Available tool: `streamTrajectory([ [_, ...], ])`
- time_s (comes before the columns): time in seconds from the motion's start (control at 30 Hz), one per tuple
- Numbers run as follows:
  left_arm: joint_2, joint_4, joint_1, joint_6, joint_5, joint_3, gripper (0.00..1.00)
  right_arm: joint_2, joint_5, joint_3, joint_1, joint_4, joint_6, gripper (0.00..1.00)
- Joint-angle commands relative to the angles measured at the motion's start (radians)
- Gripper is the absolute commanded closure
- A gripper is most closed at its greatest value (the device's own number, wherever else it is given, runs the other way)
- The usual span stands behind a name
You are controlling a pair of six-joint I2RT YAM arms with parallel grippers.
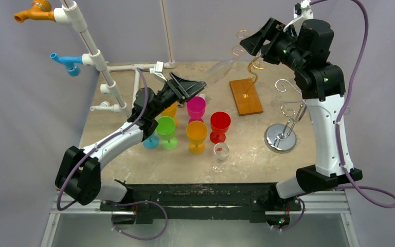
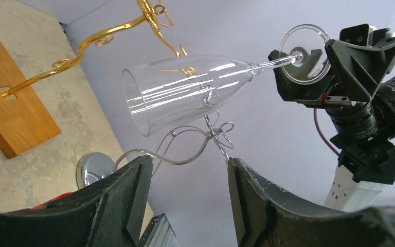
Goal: Take the wine glass off the wine glass rack
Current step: Place the wine glass at the center of the board.
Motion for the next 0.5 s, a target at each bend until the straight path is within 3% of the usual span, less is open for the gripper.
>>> streamTrajectory([
  [0.0,0.018,0.16,0.009,-0.056,0.02,-0.005,0.42,-0.034,-0.115,-0.018,-0.044,0.091,0.04,0.65],
  [0.47,0.101,0.326,0.009,-0.125,0.051,-0.018,0.49,-0.047,-0.219,-0.049,-0.117,0.121,0.065,0.65],
])
